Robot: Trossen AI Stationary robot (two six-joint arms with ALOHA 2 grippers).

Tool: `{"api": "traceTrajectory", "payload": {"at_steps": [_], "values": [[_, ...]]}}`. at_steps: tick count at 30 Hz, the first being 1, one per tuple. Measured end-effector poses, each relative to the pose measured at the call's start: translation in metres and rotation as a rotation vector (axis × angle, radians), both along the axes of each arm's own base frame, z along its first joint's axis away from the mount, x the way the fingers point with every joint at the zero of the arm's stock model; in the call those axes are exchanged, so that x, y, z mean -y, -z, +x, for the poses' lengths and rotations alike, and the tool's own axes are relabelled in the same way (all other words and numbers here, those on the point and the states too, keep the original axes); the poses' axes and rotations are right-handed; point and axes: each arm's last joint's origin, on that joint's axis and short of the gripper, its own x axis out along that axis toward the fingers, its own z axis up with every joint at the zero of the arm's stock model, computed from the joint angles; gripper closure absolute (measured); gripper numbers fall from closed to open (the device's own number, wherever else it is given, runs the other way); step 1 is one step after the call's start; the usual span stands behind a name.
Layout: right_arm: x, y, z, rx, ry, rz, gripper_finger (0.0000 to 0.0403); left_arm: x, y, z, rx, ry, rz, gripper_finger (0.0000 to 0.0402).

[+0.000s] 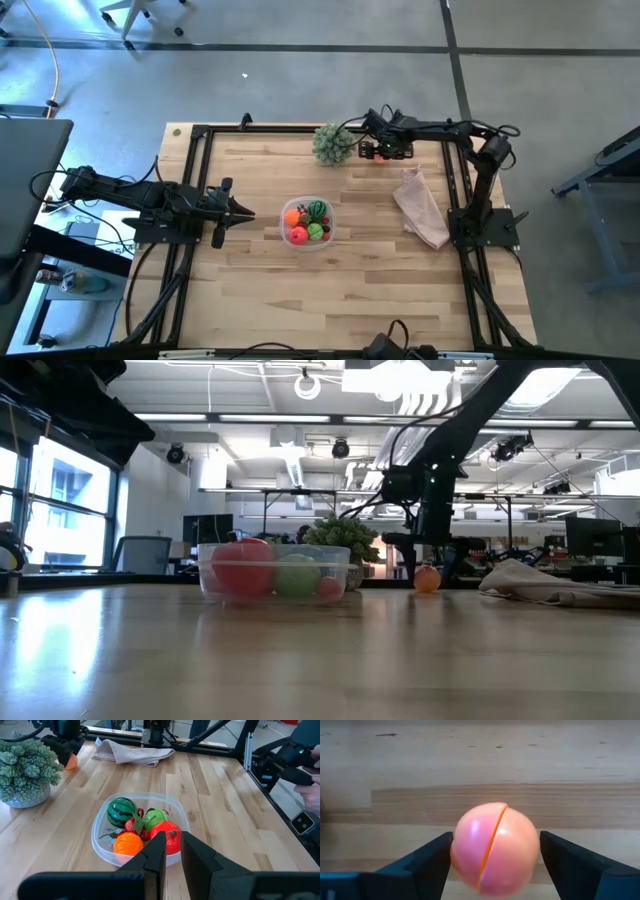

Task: Pick and placing Produce into tupperware
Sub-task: Put the pink peach into the transparent bin

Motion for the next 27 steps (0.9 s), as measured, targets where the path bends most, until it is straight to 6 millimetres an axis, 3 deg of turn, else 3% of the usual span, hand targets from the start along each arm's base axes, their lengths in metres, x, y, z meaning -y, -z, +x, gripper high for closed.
{"api": "traceTrajectory", "payload": {"at_steps": [15,27], "values": [[-0.0047,-0.0009,0.0036,-0.007,0.028,-0.016,0.0173,0.0000,0.0001,0.0000,0.000,0.000,0.000,0.0355],[-0.0045,-0.0010,0.0040,-0.010,0.003,-0.022,0.0175,0.0000,0.0001,0.0000,-0.001,0.000,0.000,0.0355]]}}
